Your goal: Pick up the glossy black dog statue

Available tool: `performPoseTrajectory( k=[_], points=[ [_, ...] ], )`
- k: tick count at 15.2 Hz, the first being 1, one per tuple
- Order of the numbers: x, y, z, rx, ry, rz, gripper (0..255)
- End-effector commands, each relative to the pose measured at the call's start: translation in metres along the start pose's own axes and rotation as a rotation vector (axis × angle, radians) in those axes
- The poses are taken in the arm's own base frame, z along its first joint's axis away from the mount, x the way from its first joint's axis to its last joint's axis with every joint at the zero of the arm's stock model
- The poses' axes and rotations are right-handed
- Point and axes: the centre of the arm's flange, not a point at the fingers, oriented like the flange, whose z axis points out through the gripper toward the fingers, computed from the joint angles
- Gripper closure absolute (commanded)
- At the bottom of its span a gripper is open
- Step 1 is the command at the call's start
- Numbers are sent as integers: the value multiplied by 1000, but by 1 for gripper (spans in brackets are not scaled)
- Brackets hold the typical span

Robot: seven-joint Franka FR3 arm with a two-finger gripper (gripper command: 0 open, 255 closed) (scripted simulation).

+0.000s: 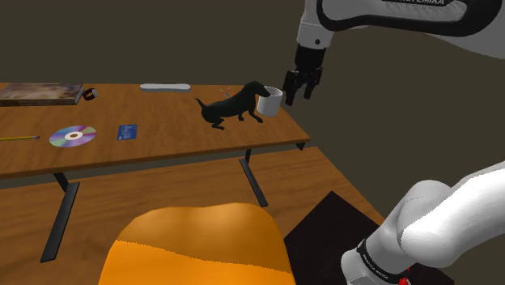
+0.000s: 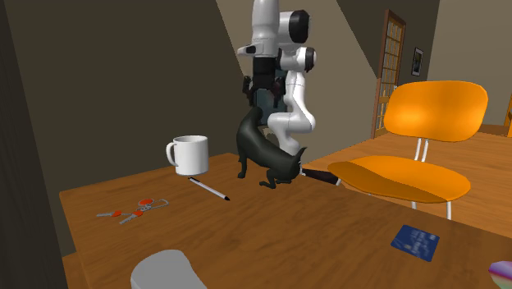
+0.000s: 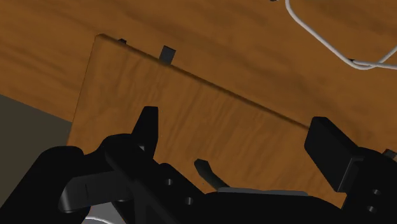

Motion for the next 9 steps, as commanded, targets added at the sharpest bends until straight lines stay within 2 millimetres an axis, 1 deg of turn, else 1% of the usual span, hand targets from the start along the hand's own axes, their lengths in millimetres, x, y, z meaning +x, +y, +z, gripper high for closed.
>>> performPoseTrajectory(
  k=[1, 9],
  points=[
    [27, -6, -8, 0, -1, -8, 0],
    [125, -36, -38, -3, -6, -40, 0]
  ],
)
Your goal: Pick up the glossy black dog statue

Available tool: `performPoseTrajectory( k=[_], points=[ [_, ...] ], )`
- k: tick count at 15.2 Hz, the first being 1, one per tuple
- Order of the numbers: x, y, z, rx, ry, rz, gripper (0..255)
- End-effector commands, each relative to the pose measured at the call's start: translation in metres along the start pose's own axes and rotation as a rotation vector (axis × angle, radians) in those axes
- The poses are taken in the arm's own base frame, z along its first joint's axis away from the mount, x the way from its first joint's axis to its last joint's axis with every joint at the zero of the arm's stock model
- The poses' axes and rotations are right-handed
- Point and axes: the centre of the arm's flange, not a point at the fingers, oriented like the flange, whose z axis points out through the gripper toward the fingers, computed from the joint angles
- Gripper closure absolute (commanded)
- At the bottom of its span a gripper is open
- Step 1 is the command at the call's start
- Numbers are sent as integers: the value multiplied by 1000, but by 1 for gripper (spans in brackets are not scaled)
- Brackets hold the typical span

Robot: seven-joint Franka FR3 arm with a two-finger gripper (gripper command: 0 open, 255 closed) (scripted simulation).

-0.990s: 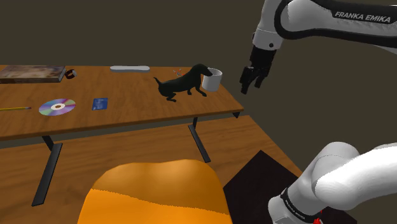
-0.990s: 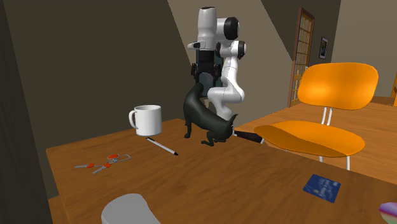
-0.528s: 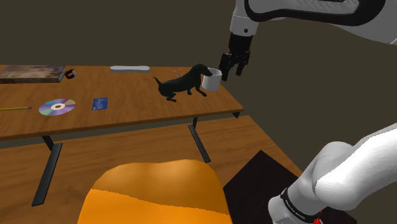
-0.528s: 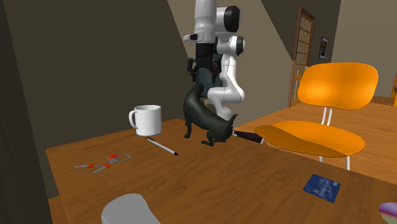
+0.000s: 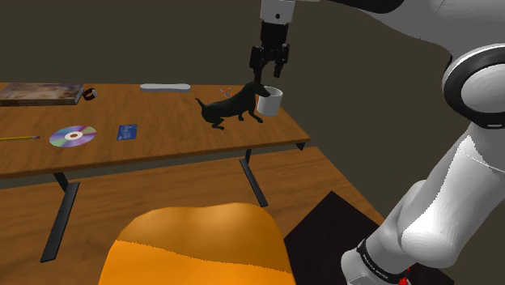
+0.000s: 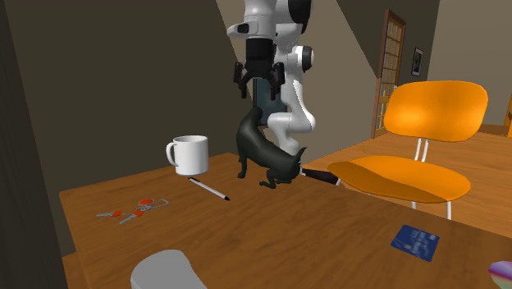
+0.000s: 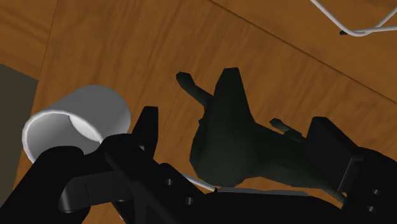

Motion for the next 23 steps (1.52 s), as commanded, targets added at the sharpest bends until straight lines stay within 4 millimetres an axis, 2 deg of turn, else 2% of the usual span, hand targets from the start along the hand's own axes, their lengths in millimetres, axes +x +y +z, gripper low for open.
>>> performPoseTrajectory(
  k=[1, 8, 10, 11, 20, 23],
  points=[
    [19, -6, -3, 0, -1, -7, 0],
    [21, -8, 34, 0, -1, -7, 0],
    [21, -8, 37, 0, -1, -7, 0],
    [22, -8, 38, 0, -1, -7, 255],
    [21, -8, 37, 0, -1, -7, 255],
    [21, -7, 22, 0, -1, -7, 255]
  ],
)
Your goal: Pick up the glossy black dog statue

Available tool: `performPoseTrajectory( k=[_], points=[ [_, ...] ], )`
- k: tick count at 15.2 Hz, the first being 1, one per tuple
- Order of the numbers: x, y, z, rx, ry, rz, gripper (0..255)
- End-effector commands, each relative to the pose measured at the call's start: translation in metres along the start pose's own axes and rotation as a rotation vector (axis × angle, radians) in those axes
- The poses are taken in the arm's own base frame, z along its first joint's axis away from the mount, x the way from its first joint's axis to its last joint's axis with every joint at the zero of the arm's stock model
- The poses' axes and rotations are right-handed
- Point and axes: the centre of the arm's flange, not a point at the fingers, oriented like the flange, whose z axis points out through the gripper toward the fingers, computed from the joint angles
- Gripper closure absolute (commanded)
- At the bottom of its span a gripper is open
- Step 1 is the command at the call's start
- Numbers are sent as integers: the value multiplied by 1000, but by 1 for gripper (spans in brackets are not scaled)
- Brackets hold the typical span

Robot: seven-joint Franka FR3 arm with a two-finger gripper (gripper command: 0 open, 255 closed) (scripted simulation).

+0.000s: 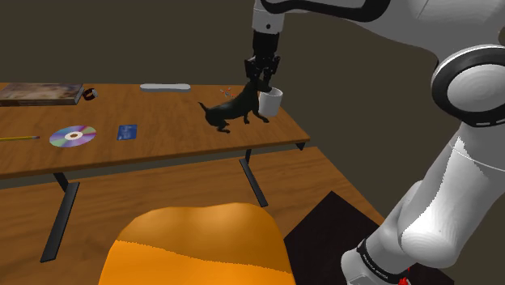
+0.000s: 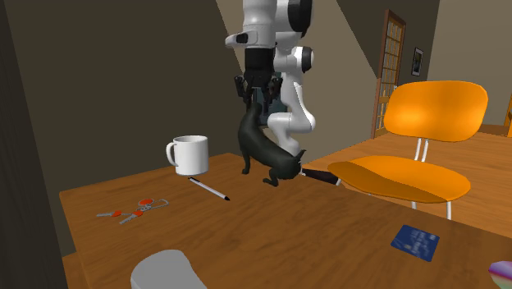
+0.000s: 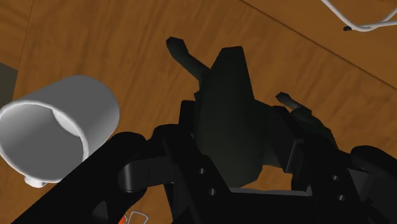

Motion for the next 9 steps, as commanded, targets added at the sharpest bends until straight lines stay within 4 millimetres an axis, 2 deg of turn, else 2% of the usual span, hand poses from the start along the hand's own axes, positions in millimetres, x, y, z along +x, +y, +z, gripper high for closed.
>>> performPoseTrajectory(
  k=[1, 9],
  points=[
    [-1, 0, -10, 0, 0, 0, 255],
    [-3, 2, -52, 0, 0, 0, 255]
  ],
)
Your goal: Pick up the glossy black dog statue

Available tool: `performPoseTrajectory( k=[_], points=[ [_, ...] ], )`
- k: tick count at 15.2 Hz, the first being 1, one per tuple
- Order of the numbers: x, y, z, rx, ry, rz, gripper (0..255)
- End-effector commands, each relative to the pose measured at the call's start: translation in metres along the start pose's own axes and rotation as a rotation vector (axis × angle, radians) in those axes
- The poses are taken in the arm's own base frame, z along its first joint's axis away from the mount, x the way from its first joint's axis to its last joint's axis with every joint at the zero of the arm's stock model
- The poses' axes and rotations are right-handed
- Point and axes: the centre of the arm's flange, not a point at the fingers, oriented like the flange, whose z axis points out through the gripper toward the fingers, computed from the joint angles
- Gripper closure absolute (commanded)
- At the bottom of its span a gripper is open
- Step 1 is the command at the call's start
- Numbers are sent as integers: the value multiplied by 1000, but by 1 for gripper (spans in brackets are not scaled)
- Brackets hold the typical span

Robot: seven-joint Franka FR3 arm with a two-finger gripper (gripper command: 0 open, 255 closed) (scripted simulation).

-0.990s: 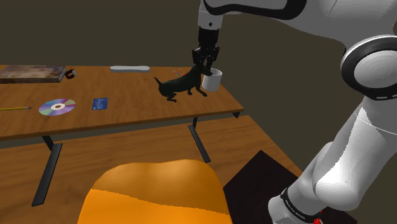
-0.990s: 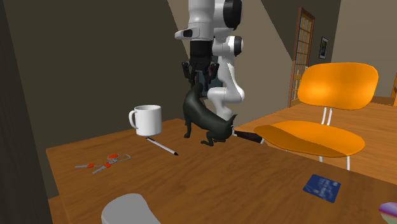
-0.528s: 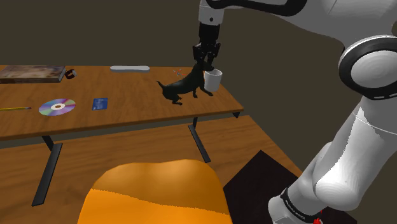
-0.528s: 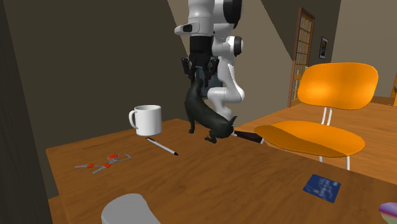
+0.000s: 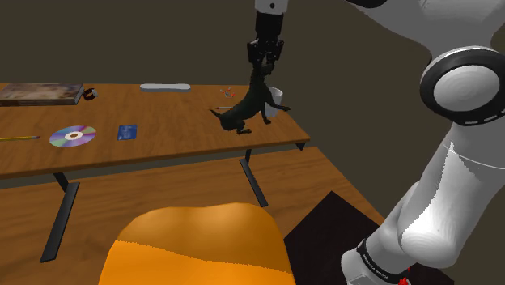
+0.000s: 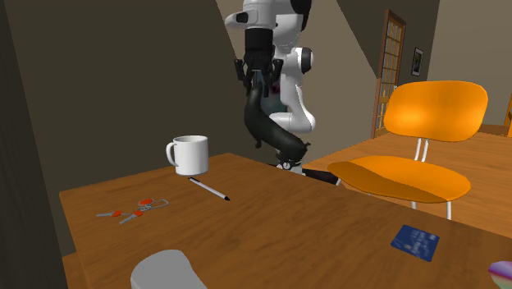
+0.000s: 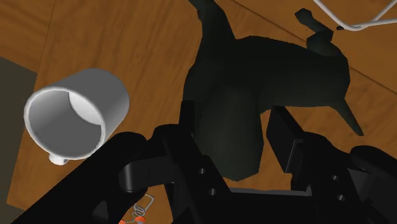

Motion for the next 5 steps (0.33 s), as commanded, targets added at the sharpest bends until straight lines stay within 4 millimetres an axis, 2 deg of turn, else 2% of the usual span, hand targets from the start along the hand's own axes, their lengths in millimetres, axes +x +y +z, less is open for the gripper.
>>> performPoseTrajectory(
  k=[1, 3, 5],
  points=[
    [-1, 1, -11, 0, 1, 0, 255],
    [-1, 1, -21, 0, 1, 0, 255],
    [-1, 1, -22, 0, 1, 0, 255]
  ],
)
